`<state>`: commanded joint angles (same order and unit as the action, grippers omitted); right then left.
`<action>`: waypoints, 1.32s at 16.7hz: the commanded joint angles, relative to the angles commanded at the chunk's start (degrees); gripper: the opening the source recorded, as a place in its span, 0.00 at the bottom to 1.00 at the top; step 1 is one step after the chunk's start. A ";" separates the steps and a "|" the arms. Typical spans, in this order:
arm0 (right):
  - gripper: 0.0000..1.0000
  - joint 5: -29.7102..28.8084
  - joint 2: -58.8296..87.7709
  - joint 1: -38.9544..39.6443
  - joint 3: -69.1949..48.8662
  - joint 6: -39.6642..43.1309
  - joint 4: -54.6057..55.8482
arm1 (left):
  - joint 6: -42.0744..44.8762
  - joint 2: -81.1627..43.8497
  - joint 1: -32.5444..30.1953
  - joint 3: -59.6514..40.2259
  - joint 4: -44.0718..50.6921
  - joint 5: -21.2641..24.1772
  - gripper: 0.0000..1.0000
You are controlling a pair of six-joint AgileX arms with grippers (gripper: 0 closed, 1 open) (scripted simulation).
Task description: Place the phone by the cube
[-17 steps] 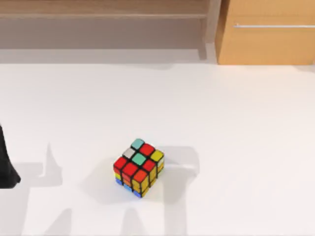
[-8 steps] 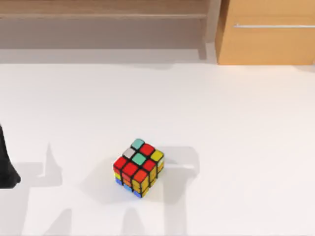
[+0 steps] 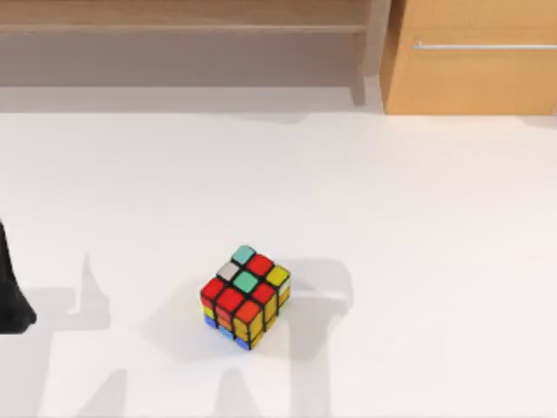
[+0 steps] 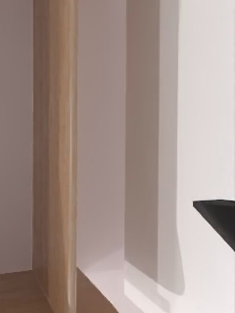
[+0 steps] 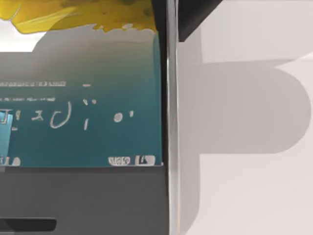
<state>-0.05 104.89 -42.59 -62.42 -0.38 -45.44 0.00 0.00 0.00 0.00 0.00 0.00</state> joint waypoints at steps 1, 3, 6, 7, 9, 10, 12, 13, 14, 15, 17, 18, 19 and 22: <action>0.00 0.00 0.00 0.00 0.00 0.00 0.00 | 0.00 0.00 0.00 0.00 0.00 0.00 1.00; 0.00 0.02 0.25 0.02 0.14 -0.09 0.13 | 0.00 0.00 0.00 0.00 0.00 0.00 1.00; 0.00 -0.14 -1.62 2.01 -1.98 -1.00 -0.38 | 0.00 0.00 0.00 0.00 0.00 0.00 1.00; 0.00 -0.20 -2.19 3.34 -2.86 -1.62 -0.68 | 0.00 0.00 0.00 0.00 0.00 0.00 1.00; 0.00 -0.32 -3.00 6.93 -4.65 -3.30 -1.42 | 0.00 0.00 0.00 0.00 0.00 0.00 1.00; 0.00 -0.37 -3.24 9.16 -5.55 -4.36 -1.87 | 0.00 0.00 0.00 0.00 0.00 0.00 1.00; 0.00 -0.48 -3.47 14.29 -7.31 -6.79 -2.88 | 0.00 0.00 0.00 0.00 0.00 0.00 1.00; 0.00 -0.54 -3.46 17.15 -8.18 -8.15 -3.44 | 0.00 0.00 0.00 0.00 0.00 0.00 1.00; 0.00 -0.59 -3.37 20.17 -9.04 -9.58 -4.03 | 0.00 0.00 0.00 0.00 0.00 0.00 1.00; 0.00 -0.64 -3.20 23.36 -9.87 -11.10 -4.66 | 0.00 0.00 0.00 0.00 0.00 0.00 1.00; 0.00 -0.75 -2.66 30.08 -11.45 -14.29 -5.98 | 0.00 0.00 0.00 0.00 0.00 0.00 1.00; 0.00 -0.80 -2.31 33.55 -12.21 -15.94 -6.66 | 0.00 0.00 0.00 0.00 0.00 0.00 1.00; 0.00 -0.85 -1.92 37.07 -12.94 -17.62 -7.36 | 0.00 0.00 0.00 0.00 0.00 0.00 1.00; 0.00 -0.99 -0.57 47.68 -14.97 -22.67 -9.46 | 0.00 0.00 0.00 0.00 0.00 0.00 1.00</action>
<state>-1.04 104.32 5.09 -77.39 -23.05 -54.90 0.00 0.00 0.00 0.00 0.00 0.00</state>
